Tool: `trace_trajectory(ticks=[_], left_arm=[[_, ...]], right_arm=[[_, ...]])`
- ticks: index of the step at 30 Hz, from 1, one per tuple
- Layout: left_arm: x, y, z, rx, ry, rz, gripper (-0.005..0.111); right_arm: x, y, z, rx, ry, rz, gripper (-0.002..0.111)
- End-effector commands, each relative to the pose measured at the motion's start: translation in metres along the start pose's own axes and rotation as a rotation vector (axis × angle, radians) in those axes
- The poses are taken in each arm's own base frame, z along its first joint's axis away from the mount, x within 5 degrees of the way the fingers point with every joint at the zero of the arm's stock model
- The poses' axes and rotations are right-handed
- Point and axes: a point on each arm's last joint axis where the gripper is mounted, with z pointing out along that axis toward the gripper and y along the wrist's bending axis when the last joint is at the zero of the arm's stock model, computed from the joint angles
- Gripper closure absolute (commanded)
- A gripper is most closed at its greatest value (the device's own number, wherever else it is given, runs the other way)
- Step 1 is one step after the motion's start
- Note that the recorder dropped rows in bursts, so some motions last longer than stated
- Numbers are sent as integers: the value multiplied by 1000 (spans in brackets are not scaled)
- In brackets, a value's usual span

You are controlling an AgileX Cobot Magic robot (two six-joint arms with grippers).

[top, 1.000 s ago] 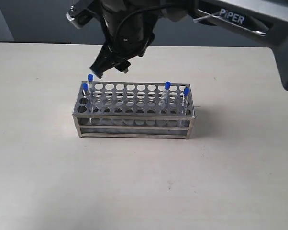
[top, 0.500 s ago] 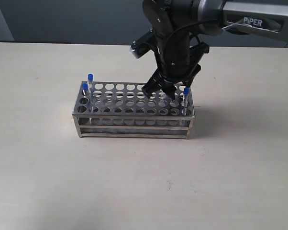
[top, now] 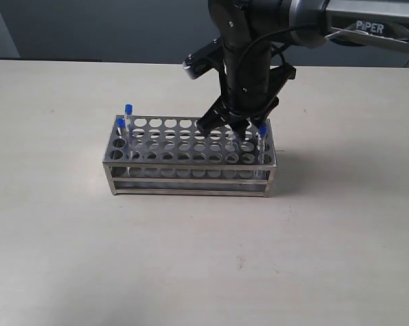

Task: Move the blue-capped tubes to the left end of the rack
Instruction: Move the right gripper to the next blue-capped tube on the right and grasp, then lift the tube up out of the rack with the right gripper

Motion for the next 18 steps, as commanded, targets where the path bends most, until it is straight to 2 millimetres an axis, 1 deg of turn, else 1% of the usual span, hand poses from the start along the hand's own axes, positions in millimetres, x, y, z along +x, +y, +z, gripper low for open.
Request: trace_trajectory(ticks=[1, 3, 18], left_arm=[[-2, 0, 0, 3, -10, -4, 106], [-2, 0, 0, 3, -8, -4, 106], [-2, 0, 0, 3, -8, -4, 106]], right_arm=[[-7, -3, -7, -8, -106, 8, 69], [-11, 0, -8, -37, -151, 21, 69], [-10, -2, -7, -17, -138, 11, 69]])
